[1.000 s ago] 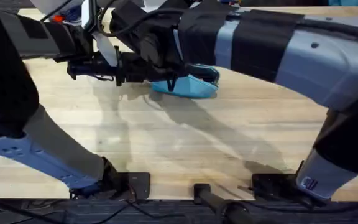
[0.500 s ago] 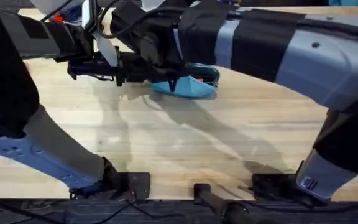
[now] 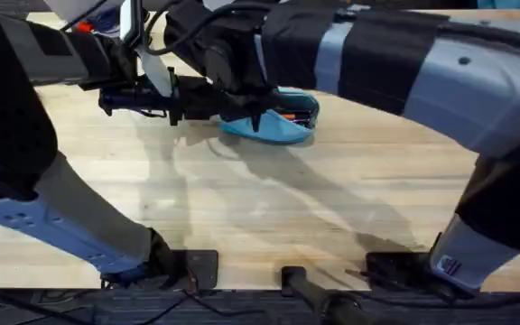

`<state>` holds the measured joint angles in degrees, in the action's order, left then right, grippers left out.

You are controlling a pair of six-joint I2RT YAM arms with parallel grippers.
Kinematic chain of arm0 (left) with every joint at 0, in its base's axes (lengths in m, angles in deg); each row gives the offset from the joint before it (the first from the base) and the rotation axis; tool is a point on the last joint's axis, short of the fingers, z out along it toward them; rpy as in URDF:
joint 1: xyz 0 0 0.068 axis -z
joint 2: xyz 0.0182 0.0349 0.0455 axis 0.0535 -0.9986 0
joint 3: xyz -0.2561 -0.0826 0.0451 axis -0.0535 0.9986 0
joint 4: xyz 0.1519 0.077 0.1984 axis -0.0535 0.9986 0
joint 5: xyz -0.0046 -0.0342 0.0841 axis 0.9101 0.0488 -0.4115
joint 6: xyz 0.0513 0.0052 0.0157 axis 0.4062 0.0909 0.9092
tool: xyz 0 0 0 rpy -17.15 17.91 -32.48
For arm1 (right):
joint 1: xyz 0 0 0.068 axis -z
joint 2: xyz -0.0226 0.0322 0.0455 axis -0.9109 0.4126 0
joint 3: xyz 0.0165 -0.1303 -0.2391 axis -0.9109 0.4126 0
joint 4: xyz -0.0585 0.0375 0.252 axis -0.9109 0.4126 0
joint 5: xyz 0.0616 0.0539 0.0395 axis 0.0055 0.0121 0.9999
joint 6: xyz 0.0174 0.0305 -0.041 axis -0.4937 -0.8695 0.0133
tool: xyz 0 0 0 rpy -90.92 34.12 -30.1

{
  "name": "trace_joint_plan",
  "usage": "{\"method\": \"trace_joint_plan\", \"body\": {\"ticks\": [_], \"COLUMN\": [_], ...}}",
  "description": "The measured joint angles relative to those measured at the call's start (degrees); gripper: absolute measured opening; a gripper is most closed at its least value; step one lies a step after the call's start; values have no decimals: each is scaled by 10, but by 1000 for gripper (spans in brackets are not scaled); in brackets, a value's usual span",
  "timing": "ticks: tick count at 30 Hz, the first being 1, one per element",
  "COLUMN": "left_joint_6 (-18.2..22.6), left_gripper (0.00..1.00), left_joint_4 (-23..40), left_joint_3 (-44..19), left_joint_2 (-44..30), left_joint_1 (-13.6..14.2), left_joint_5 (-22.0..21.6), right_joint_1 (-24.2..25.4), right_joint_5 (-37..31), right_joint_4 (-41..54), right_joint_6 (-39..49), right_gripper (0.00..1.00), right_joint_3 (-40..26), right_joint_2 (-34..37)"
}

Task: Unzip the bag, pick up the pens from the table one at a time and place them inside, then zip the bag closed.

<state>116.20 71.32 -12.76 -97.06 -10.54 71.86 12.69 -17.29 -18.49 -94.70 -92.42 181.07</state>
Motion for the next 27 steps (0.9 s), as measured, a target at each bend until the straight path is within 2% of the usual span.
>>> {"method": "trace_joint_plan", "body": {"ticks": [10, 22, 27], "left_joint_6": [0, 0, 0], "left_gripper": [40, 40, 40], "left_joint_4": [0, -1, -2], "left_joint_3": [0, 0, 0], "left_joint_2": [0, 0, 0], "left_joint_1": [0, 0, 0], "left_joint_5": [0, 0, 0], "right_joint_1": [3, 34, 49], "right_joint_5": [4, 60, 95], "right_joint_4": [15, 19, 24], "right_joint_6": [36, 116, 179], "right_gripper": [32, 32, 32], "right_joint_3": [-10, -16, -17], "right_joint_2": [0, 0, 0]}}
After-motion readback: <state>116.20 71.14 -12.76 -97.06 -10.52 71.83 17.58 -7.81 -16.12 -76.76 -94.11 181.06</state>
